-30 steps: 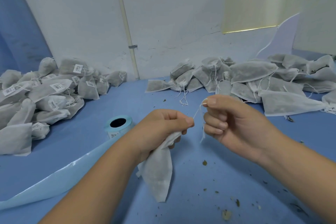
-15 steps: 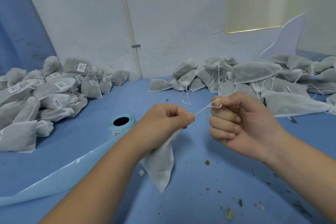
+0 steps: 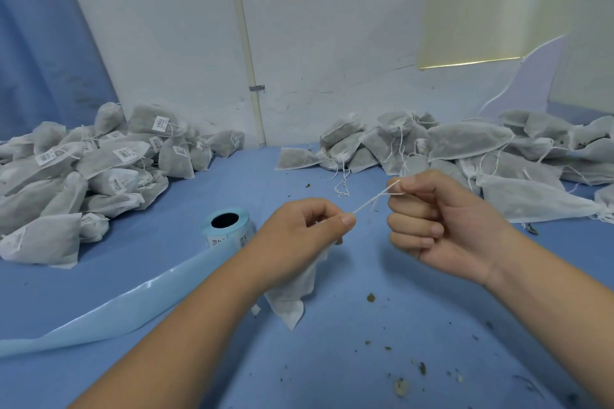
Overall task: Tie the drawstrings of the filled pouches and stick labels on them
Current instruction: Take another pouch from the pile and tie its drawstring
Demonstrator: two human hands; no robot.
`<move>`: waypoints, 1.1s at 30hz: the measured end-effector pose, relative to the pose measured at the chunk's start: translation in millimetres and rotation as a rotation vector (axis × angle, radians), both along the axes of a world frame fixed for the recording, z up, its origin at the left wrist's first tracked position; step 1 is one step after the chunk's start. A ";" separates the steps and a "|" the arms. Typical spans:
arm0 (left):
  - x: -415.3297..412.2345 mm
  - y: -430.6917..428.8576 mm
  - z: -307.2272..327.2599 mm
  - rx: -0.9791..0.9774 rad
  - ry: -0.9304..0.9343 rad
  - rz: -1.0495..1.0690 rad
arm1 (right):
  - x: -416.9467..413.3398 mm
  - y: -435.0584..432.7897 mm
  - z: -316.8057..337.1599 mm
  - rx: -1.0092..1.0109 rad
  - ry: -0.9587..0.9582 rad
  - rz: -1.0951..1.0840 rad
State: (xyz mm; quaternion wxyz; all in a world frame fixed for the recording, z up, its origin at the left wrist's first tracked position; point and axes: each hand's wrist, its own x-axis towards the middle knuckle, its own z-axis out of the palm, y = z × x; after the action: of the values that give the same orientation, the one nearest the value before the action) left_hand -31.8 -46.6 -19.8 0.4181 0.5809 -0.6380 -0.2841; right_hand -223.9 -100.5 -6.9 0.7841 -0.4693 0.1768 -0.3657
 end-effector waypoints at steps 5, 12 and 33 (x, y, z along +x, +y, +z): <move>1.3 11.1 -0.7 0.117 -0.108 -0.074 | -3.9 -13.9 -3.2 0.048 -0.001 -0.298; 9.2 31.9 -4.6 0.204 -0.057 -0.143 | 1.7 -10.0 -4.0 -0.008 -0.024 -0.530; 3.1 45.2 -27.6 0.161 0.586 0.110 | 31.7 44.3 -47.1 -1.526 0.715 -0.562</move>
State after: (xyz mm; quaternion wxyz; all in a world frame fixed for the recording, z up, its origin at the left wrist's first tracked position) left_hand -28.7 -1.4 -47.4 0.5517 0.5392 -0.4331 -0.4661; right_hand -192.3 -56.2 -54.0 0.0369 -0.8894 0.2278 -0.3946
